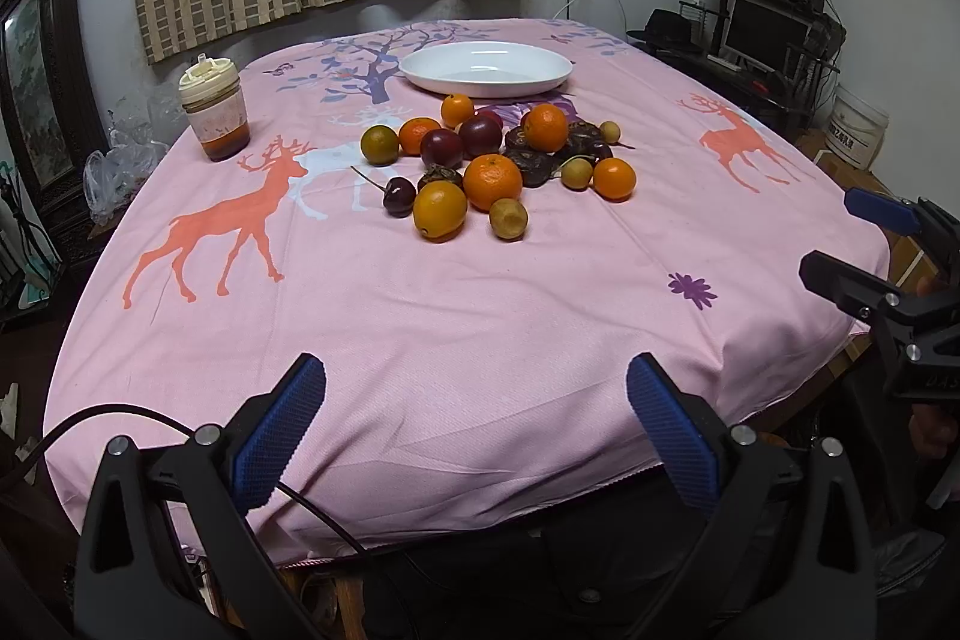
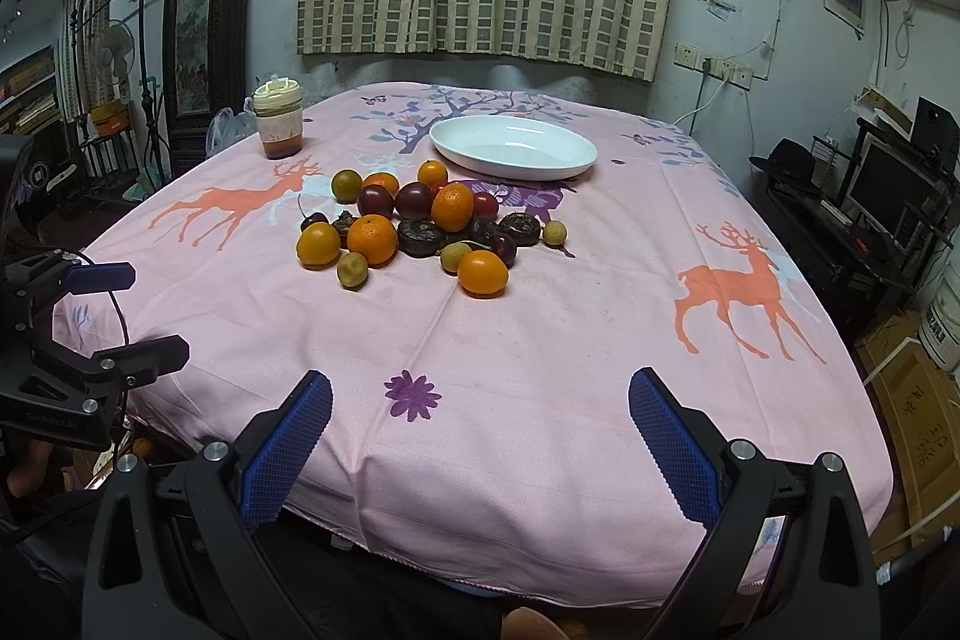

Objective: Organize fruits

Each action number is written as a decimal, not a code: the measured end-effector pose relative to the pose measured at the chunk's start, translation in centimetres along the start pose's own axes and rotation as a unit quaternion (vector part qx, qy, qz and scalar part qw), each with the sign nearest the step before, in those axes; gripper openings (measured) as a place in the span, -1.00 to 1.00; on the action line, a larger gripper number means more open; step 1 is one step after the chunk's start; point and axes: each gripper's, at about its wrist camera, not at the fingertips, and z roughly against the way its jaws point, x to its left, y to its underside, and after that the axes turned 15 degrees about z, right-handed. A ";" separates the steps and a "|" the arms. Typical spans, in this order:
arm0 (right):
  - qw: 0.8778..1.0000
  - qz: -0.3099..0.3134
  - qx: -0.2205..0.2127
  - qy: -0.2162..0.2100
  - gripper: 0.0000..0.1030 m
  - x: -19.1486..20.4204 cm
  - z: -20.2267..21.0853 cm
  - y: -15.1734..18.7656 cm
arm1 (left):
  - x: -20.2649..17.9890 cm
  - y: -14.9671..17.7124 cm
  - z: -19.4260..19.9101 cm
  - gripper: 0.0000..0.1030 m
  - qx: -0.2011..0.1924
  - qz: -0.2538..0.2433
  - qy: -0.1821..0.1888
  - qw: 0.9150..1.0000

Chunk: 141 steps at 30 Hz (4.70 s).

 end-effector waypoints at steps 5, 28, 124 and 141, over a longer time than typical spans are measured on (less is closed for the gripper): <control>1.000 -0.001 0.001 0.000 0.93 0.0 0.0 0.0 | 0.0 0.0 0.0 0.91 0.000 0.000 0.000 1.000; 1.000 0.001 0.001 -0.001 0.93 0.0 -0.3 0.3 | -0.1 0.2 0.0 0.91 0.003 -0.002 -0.002 1.000; 0.986 -0.028 -0.029 -0.160 0.43 -5.3 -18.0 -13.5 | 2.5 -23.0 -16.0 0.73 0.046 0.024 0.123 0.991; 0.976 -0.007 0.098 -0.194 -0.24 5.1 -19.8 -8.1 | 12.1 -12.0 -9.7 0.90 0.025 0.094 0.044 0.994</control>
